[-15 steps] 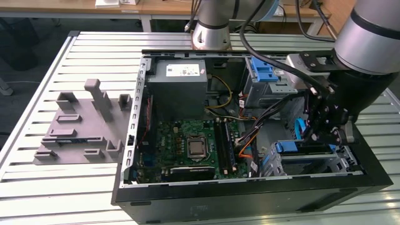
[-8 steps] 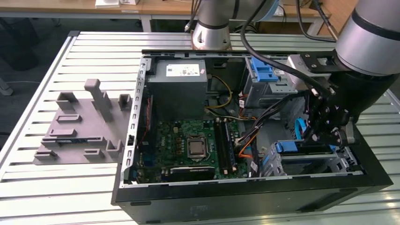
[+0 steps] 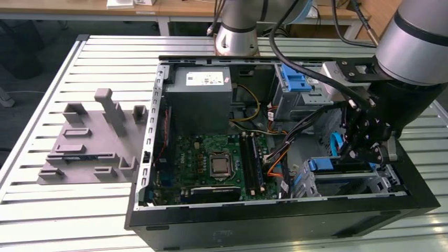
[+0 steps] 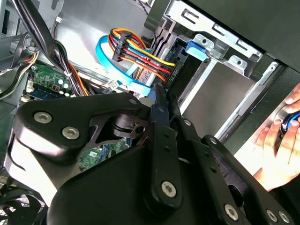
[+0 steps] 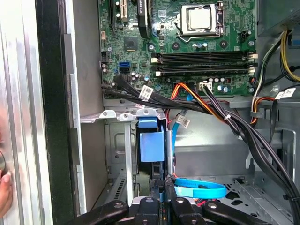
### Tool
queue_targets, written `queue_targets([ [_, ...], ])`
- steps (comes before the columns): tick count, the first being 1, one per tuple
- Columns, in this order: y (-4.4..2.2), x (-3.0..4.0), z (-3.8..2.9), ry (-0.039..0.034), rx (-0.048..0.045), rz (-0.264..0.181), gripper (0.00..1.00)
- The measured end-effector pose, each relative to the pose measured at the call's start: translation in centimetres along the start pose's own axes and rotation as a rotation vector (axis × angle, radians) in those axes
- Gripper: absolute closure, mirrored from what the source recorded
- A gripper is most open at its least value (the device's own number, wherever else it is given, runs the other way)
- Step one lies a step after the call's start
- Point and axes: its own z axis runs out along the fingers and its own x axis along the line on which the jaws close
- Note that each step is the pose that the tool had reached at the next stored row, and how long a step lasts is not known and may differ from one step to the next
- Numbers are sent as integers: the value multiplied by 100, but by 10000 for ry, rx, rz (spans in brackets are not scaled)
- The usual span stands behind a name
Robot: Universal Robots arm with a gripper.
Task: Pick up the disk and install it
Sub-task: 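Insert the second disk wire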
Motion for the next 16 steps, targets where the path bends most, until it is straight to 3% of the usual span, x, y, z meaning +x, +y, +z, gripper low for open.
queue_targets([
  [16,-13,12,4,-13,-1,1,84],
])
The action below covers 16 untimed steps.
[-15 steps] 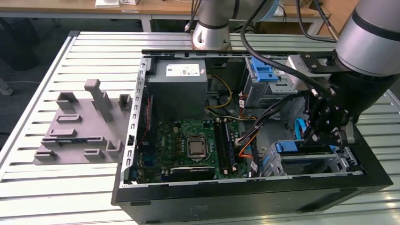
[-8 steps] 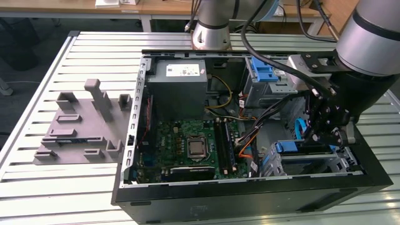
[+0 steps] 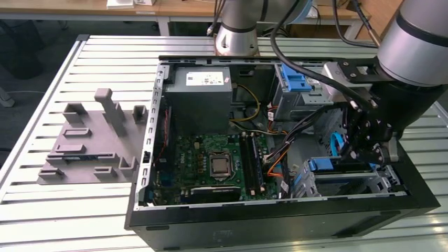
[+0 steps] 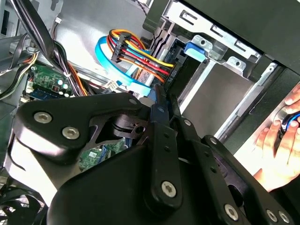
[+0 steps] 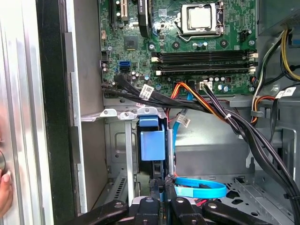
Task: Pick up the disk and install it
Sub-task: 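Insert the second disk wire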
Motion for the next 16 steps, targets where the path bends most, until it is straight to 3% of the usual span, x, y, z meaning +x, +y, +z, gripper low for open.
queue_targets([
  [5,-11,5,1,-6,-1,0,84],
  [10,-13,5,3,-163,-9,11,84],
  [16,-12,7,13,-162,-10,11,84],
])
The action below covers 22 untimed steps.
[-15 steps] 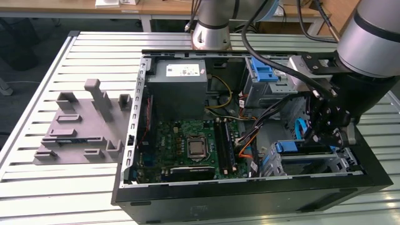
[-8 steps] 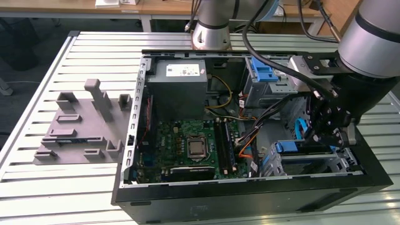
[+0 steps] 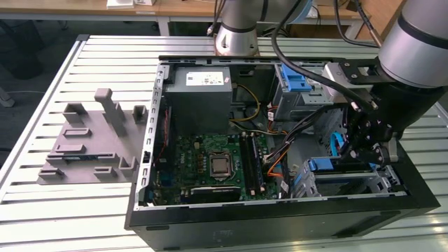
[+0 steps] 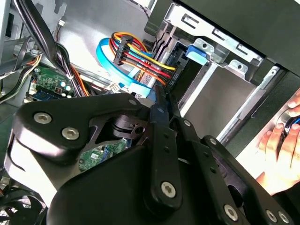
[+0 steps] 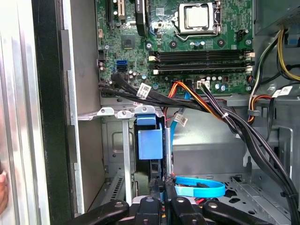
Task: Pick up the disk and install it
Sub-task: 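Insert the second disk wire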
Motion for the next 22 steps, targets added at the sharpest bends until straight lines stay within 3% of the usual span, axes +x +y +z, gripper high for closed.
queue_targets([
  [22,-2,0,-27,34,2,-3,84],
])
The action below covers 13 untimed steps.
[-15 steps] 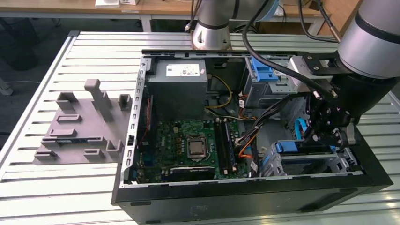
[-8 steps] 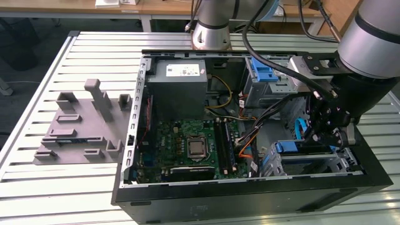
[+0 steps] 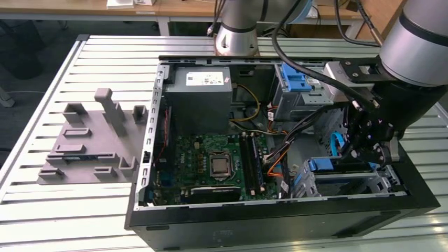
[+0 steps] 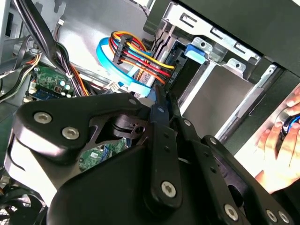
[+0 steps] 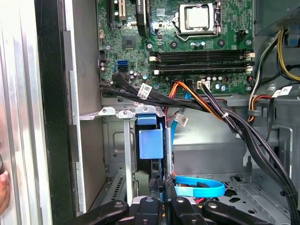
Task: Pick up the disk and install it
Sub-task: 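Insert the second disk wire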
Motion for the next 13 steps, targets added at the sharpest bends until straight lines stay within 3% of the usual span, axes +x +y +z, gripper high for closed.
queue_targets([
  [13,2,0,34,-9,-1,1,84],
])
